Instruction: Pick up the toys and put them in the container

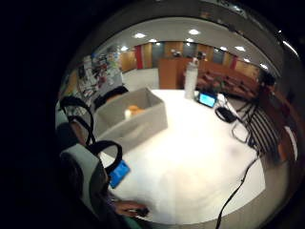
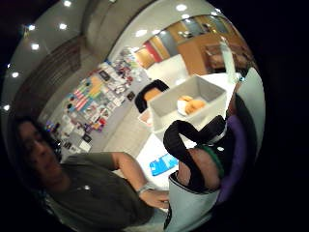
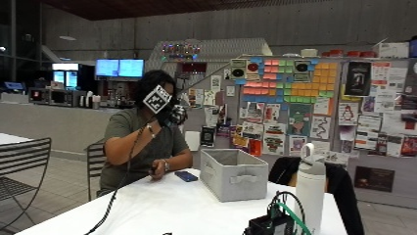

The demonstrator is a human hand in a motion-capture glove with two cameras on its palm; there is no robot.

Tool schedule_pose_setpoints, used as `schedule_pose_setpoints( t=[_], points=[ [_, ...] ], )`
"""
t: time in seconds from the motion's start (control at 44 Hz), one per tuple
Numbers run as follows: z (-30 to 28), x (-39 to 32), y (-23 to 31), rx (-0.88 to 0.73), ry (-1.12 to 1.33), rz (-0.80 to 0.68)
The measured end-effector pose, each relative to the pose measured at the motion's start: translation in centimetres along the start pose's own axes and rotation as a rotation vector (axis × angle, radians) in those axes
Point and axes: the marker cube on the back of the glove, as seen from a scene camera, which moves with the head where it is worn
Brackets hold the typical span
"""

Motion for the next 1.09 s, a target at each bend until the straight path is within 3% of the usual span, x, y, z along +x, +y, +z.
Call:
schedule_pose_setpoints(
  t=[0.114,0.296,0.364,0.523,0.66,0.773,0.978,1.092],
  points=[
    [0.1,-0.2,-5.1,0.002,0.072,-0.269],
    [3.4,-5.4,-11.4,-0.079,-0.002,-0.071],
    [5.3,-5.5,-13.2,-0.080,0.065,-0.066],
    [8.8,-6.5,-15.7,-0.127,-0.039,-0.102],
    [11.9,-5.2,-16.3,-0.198,0.007,0.017],
    [13.0,-2.1,-15.7,-0.234,0.183,0.019],
    [12.4,-0.6,-13.5,-0.306,0.185,-0.128],
    [11.4,-1.1,-11.5,-0.374,0.152,-0.113]
  ],
)
